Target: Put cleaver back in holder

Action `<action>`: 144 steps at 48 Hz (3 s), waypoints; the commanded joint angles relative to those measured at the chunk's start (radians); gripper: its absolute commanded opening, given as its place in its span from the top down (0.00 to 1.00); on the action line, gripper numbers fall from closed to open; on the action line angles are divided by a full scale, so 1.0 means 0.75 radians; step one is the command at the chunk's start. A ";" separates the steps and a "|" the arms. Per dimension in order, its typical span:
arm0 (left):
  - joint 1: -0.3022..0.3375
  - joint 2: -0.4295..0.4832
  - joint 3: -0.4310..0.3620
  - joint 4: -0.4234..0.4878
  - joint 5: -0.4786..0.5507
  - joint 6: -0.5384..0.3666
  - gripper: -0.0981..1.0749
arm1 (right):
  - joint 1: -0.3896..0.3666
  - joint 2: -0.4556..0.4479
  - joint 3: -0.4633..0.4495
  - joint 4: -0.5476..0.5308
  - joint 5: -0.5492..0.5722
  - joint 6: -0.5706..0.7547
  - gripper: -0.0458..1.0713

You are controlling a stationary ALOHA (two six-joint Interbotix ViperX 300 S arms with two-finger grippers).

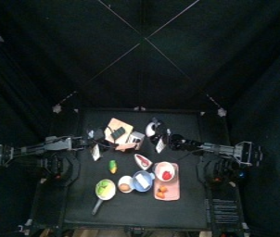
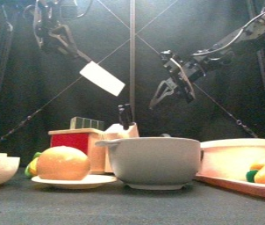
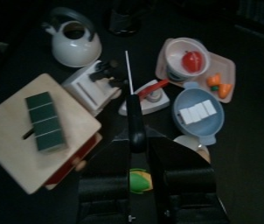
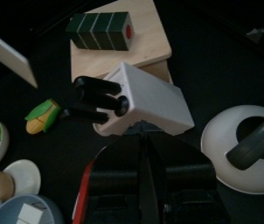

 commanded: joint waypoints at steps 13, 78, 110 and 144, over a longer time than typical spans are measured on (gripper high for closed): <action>-0.172 0.043 -0.012 0.499 0.190 -0.734 0.63 | -0.022 0.098 -0.096 0.002 -0.006 0.000 0.62; -0.323 0.272 -0.059 0.648 0.213 -1.125 0.64 | -0.078 0.213 -0.155 -0.010 -0.006 -0.004 0.62; -0.305 0.290 -0.037 0.650 0.188 -1.123 0.64 | -0.078 0.219 -0.162 -0.010 -0.006 -0.004 0.62; -0.264 0.290 -0.008 0.650 0.184 -1.123 0.65 | -0.065 0.254 -0.192 -0.020 -0.006 -0.014 0.62</action>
